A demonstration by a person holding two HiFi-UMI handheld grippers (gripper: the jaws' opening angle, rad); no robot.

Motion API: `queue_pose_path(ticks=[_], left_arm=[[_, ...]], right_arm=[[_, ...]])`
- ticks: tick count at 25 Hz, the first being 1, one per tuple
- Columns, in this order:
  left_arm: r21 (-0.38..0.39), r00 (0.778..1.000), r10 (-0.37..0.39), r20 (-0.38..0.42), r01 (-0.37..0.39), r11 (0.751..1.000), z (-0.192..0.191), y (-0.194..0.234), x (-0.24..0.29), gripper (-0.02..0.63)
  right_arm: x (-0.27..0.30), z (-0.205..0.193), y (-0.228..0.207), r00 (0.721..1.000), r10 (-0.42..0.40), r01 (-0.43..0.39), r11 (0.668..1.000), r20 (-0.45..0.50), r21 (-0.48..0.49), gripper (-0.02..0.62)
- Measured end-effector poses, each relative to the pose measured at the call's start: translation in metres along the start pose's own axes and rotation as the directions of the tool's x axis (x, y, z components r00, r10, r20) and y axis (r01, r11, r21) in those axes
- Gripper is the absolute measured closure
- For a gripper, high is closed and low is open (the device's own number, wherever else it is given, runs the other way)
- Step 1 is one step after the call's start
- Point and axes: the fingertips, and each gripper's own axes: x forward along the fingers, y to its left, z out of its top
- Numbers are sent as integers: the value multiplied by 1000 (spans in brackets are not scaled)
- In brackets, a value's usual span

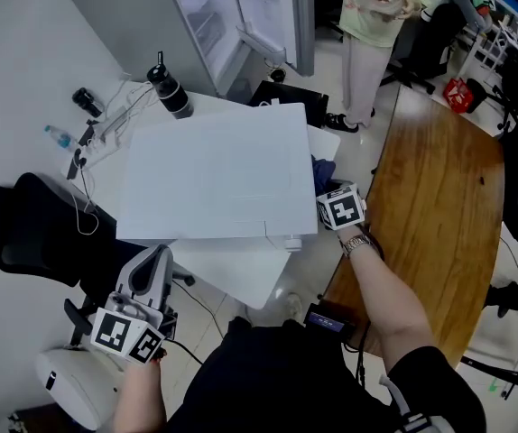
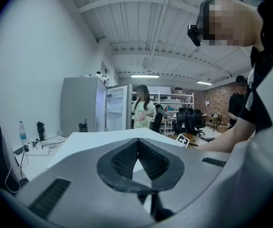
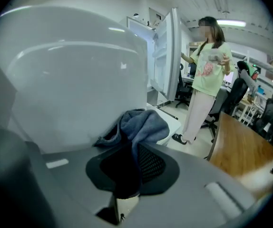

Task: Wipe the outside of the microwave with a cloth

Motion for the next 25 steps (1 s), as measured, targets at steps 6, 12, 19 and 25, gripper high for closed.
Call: queue_pose_path(ticks=[6, 12, 19, 25], left_arm=[[9, 1000, 19, -14, -19, 1000, -3, -3, -8, 601], [3, 999, 30, -23, -30, 1000, -6, -3, -14, 601], [-9, 1000, 13, -14, -13, 1000, -12, -4, -16, 601], [-19, 1000, -20, 8, 21, 1000, -12, -3, -21, 601]], right_arm=[[11, -24, -1, 998, -3, 3, 1000, -65, 4, 549], [10, -28, -6, 998, -20, 20, 1000, -67, 7, 549], [-5, -33, -9, 997, -40, 41, 999, -58, 17, 549], [-37, -29, -11, 996, -86, 87, 996, -30, 20, 549]])
